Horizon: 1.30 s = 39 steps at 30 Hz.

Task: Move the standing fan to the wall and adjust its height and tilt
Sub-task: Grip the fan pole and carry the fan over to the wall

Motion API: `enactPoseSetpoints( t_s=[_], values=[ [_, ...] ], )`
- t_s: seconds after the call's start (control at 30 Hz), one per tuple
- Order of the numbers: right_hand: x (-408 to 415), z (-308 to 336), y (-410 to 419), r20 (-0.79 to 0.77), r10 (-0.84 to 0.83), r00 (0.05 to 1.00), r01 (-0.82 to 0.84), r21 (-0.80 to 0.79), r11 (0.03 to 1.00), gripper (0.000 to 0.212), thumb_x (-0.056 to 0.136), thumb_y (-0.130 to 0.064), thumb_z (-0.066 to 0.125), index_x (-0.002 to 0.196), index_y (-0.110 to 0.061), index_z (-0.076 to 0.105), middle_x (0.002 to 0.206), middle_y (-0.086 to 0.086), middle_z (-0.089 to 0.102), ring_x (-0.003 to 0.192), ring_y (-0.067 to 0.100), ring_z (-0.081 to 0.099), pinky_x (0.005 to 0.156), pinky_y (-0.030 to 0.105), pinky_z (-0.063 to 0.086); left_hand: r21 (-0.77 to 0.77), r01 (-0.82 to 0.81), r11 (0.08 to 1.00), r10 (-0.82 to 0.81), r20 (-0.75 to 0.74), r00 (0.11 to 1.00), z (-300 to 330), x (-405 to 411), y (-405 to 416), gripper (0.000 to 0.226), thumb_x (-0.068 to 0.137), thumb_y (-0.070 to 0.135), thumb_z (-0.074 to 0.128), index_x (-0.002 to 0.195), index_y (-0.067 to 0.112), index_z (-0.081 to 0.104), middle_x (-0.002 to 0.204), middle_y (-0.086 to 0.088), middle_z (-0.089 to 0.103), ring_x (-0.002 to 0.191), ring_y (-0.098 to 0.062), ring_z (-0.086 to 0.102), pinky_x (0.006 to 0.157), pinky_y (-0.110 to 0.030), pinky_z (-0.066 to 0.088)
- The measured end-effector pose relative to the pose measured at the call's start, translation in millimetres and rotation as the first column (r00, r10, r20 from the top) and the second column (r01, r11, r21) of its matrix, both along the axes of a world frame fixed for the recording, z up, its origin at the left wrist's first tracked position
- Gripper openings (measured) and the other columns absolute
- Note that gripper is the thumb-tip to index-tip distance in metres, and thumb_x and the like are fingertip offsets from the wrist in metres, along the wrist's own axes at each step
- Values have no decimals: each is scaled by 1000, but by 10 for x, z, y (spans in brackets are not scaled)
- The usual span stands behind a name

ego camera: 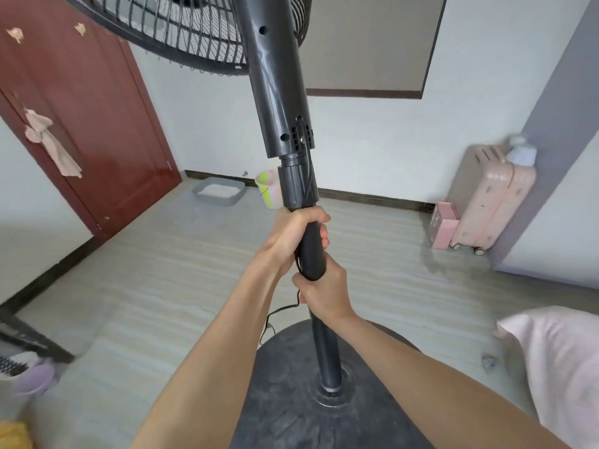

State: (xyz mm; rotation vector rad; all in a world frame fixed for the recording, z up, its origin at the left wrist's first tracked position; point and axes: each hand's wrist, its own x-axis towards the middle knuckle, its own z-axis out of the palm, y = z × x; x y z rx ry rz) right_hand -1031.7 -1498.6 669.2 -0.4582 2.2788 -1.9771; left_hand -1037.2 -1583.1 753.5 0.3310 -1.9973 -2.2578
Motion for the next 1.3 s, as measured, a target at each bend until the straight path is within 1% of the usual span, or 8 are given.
enactPoseSetpoints(
  t_s=[0.13, 0.27, 0.4, 0.6, 0.73, 0.97, 1.13, 1.3],
  values=[
    [-783, -123, -507, 23, 7, 1000, -7, 5, 1000, 16, 60, -9, 58, 72, -7, 47, 58, 10, 48, 49, 32, 49, 49, 47, 48, -3, -5, 1000, 5, 23, 1000, -146, -791, -492, 16, 64, 14, 63, 65, 7, 48, 60, -13, 49, 51, -25, 49, 53, -28, 45],
    [-1857, -154, -1056, 30, 14, 999, -14, 1, 1000, 17, 60, -10, 58, 74, -6, 48, 58, 10, 49, 50, 37, 51, 49, 47, 49, -11, -49, 999, 49, -1, 999, -120, -1833, -1010, 14, 65, 10, 62, 68, 5, 49, 58, -13, 48, 50, -26, 47, 55, -31, 44],
    [-2808, 7, -1561, 10, 12, 1000, -11, -13, 1000, 17, 64, -4, 60, 70, -13, 47, 58, 8, 51, 49, 33, 54, 48, 43, 48, -36, -57, 998, 57, -19, 998, 66, -2741, -1470, 26, 61, 13, 62, 84, 3, 54, 56, -13, 49, 49, -26, 47, 50, -27, 45],
    [-3894, 92, -2192, 31, 30, 999, -30, -24, 999, 17, 67, -1, 61, 80, 0, 50, 60, 15, 51, 47, 31, 52, 46, 41, 46, -39, -100, 994, 100, -18, 995, 182, -3800, -2096, 12, 66, 6, 62, 68, 4, 50, 57, -12, 48, 49, -26, 46, 49, -27, 44],
    [-4493, 13, -2472, -5, -2, 1000, 2, 10, 1000, 22, 62, -11, 60, 78, 0, 50, 62, 19, 51, 55, 46, 53, 49, 47, 48, -58, -44, 997, 42, -23, 999, 85, -4409, -2390, 11, 67, 7, 62, 66, 3, 51, 56, -12, 50, 51, -25, 49, 55, -28, 46],
    [-6020, -25, -2932, -89, -146, 985, 154, 87, 984, 15, 65, -11, 61, 72, -8, 49, 65, 28, 54, 59, 48, 54, 50, 44, 49, 34, 94, 995, -92, -52, 994, -23, -6043, -2931, 11, 63, 9, 63, 62, 7, 52, 55, -10, 52, 50, -25, 49, 58, -32, 46],
    [-6964, 22, -2870, -103, -247, 964, 260, 143, 955, 16, 62, -18, 60, 68, -12, 46, 57, 9, 50, 58, 43, 53, 51, 44, 48, 104, 206, 973, -200, -62, 978, -17, -7081, -2932, 13, 67, 8, 62, 57, 9, 53, 57, -11, 52, 52, -26, 50, 59, -33, 45],
    [-7771, -33, -2414, -92, -362, 928, 373, 191, 908, 19, 64, -16, 63, 72, -7, 49, 58, 8, 51, 52, 35, 49, 50, 45, 49, 168, 335, 927, -334, -34, 942, -106, -7998, -2530, 14, 68, 6, 62, 59, 9, 52, 55, -10, 52, 54, -27, 50, 64, -36, 44]
  ],
)
